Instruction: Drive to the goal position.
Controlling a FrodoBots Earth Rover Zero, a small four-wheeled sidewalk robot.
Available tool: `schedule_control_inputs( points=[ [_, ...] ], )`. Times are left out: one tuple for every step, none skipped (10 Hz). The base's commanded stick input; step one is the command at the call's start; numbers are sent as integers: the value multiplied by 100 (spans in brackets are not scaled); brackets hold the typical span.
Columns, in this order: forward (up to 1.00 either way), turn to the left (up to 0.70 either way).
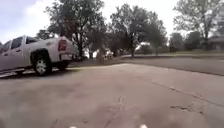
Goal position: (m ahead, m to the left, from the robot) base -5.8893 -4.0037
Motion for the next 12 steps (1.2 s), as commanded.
schedule_control_inputs(
  points=[
    [70,-35],
    [70,-35],
    [70,-35],
    [70,-35],
    [70,-35],
    [70,-35],
    [70,-35],
    [70,-35],
    [70,-35],
    [70,-35],
    [70,-35],
    [70,-35]
  ],
)
